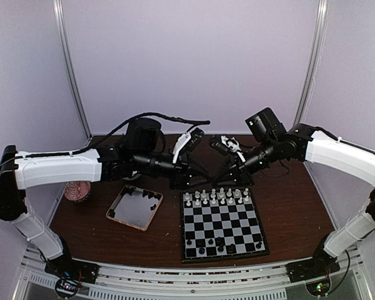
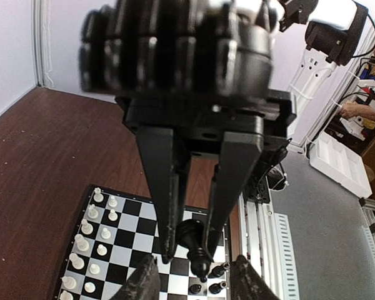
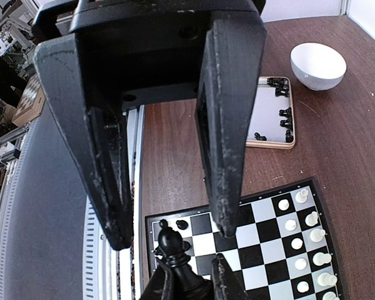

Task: Set up the chess pieces on the board
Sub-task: Pass from the right arm to the left

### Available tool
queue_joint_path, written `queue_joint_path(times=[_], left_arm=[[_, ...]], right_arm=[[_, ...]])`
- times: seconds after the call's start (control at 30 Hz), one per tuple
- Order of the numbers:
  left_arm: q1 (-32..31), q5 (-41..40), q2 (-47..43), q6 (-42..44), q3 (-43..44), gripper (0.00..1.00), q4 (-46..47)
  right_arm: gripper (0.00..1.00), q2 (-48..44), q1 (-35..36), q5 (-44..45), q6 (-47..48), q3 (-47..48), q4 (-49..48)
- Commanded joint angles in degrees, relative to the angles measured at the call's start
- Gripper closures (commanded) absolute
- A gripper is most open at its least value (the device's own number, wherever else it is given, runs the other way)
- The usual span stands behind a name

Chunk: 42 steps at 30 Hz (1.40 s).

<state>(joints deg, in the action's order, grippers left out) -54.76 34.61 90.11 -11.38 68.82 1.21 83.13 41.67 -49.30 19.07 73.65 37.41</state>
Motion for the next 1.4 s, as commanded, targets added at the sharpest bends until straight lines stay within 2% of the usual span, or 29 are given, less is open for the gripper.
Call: queue_joint_path(times=[0.0,0.47,0.53,0.6,0.67,0.83,1.37], left_arm=[[-0.26,3.07,0.88,-0.8,0.79,0.63,0.09],[-0.26,3.05,3.03,-1.37,2.96,0.76,0.15],[-0.28,3.03,3.08,-1.52,3.16,0.75,0.18],[-0.26,2.45,2.7,-1.9,2.89,0.67,0.78],[-0.26,2.18,2.22,-2.32,2.4,0.65,1.65],[-0.26,2.96,3.02,-2.38,3.1,0.71,1.3],[-0.26,2.04,3.32,-4.8,2.46,0.7,4.19]], right_arm=[[0.87,-1.17,-0.45,-0.39,-0.35,0.2,-1.37],[0.86,-1.22,-0.45,-0.57,-0.26,-0.18,-1.27],[0.86,-1.16,-0.45,-0.48,-0.19,-0.3,-1.21],[0.86,-1.04,-0.45,-0.49,-0.07,-0.42,-1.25],[0.85,-1.13,-0.45,-0.54,0.0,-0.52,-1.28],[0.85,-1.13,-0.45,-0.54,0.19,-0.61,-1.29],[0.85,-0.96,-0.45,-0.45,0.44,-1.4,-1.57]])
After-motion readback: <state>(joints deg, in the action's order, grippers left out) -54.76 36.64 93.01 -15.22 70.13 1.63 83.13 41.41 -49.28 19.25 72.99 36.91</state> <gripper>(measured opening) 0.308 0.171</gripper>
